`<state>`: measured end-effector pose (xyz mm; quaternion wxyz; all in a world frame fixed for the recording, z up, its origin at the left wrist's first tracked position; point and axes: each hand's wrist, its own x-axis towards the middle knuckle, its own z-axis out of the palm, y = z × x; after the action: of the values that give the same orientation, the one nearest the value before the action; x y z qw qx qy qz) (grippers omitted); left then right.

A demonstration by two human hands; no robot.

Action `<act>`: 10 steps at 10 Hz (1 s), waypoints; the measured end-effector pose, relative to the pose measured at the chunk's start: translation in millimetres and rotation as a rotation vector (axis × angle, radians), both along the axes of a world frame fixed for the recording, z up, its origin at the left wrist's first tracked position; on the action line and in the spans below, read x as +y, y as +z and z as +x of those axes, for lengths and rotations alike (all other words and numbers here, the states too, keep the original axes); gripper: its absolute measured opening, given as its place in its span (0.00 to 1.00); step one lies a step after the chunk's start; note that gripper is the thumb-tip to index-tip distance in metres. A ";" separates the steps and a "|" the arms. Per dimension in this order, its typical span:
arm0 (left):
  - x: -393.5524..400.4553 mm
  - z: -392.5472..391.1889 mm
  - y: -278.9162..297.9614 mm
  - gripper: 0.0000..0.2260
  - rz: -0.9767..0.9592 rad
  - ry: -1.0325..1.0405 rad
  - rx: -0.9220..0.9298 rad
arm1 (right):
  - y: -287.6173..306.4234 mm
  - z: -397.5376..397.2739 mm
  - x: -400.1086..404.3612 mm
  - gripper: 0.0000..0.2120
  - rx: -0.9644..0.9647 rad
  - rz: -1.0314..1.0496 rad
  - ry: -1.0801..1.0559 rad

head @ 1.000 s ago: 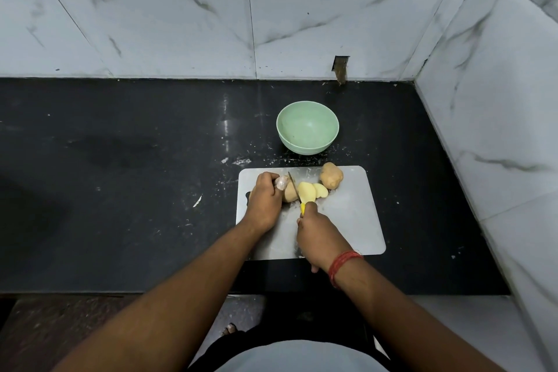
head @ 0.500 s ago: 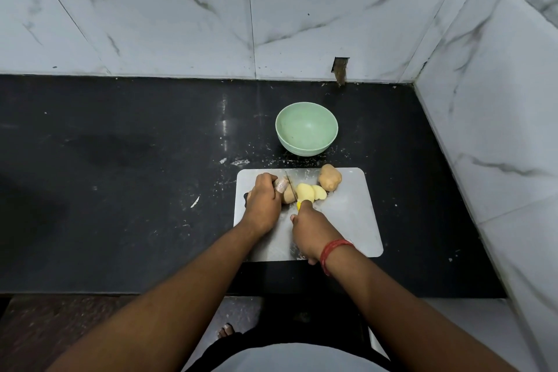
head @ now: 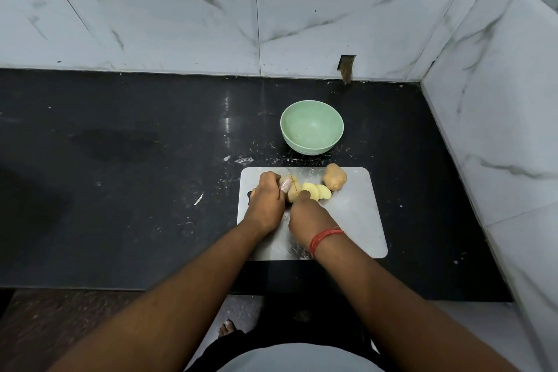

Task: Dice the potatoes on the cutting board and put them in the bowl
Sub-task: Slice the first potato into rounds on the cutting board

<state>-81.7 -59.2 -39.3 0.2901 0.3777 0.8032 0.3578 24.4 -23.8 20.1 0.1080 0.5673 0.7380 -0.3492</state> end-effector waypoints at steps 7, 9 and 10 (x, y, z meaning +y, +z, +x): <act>4.7 9.3 5.1 0.16 -0.028 0.040 0.102 | 8.7 17.8 1.0 0.15 -0.046 0.013 0.245; 5.3 9.6 9.5 0.16 -0.026 0.014 0.116 | 4.6 15.9 1.3 0.17 -0.039 -0.073 0.151; 5.1 10.0 9.2 0.16 -0.026 0.027 0.101 | 3.5 14.1 -1.9 0.22 -0.025 -0.096 0.110</act>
<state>-71.7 -54.1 -30.1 0.2492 0.3807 0.8264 0.3318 38.5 -25.6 23.6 0.1635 0.5243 0.7490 -0.3708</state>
